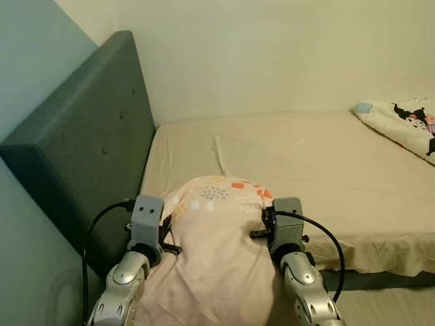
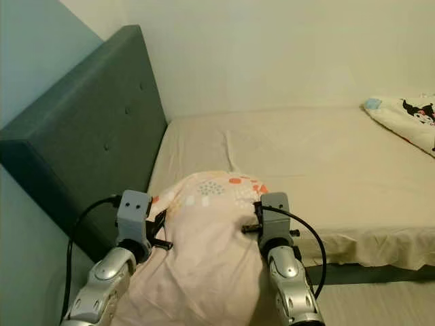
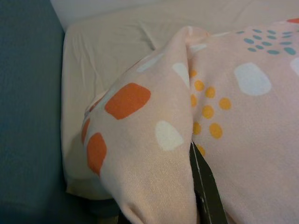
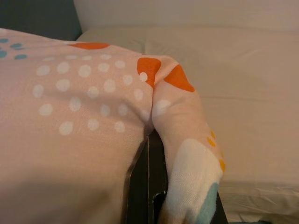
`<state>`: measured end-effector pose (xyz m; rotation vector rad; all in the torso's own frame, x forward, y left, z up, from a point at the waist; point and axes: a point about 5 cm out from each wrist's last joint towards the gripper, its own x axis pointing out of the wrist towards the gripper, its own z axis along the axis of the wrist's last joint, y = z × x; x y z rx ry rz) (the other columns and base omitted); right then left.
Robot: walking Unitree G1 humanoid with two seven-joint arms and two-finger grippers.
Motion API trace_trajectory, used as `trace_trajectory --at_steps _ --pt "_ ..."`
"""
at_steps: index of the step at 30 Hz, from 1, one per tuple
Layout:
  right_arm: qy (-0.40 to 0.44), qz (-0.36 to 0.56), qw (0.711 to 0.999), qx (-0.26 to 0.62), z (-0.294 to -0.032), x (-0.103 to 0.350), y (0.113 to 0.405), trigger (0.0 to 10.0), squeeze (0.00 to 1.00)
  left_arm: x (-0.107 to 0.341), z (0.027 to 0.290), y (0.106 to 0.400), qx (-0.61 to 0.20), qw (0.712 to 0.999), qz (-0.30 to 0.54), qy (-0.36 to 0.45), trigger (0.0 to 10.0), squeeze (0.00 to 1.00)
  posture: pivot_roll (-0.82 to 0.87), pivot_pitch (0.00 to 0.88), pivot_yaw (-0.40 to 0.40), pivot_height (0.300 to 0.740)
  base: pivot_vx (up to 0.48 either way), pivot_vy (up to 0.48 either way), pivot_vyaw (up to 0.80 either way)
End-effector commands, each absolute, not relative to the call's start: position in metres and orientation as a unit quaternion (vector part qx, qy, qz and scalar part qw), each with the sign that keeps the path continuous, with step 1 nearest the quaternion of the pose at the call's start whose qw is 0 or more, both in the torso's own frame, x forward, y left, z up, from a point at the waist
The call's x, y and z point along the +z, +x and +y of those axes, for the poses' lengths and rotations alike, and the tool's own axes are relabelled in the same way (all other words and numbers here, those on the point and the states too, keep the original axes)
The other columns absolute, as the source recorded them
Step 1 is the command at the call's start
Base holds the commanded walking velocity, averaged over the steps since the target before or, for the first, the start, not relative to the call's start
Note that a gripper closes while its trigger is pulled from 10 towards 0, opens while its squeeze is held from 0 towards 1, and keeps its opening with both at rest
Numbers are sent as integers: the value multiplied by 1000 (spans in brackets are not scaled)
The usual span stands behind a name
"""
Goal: Clean up the room
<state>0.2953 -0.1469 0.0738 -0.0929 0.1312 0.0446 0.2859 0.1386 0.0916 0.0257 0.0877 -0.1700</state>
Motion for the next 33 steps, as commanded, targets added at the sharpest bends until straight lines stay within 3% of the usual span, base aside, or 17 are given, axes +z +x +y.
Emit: trace_trajectory --at_steps 1,23,33 --pt "-34 43 998 9 -149 82 297 10000 0 98 139 290 -91 995 34 21 10000 0 -78 59 73 740 0 0 0" --pt "-44 3 999 -3 -160 100 306 10000 0 106 139 292 -75 997 9 16 10000 0 -81 59 59 740 0 0 0" --pt "-38 -68 997 -12 -162 126 311 10000 0 112 142 293 -72 997 -8 4 10000 0 -84 60 57 740 280 0 0"
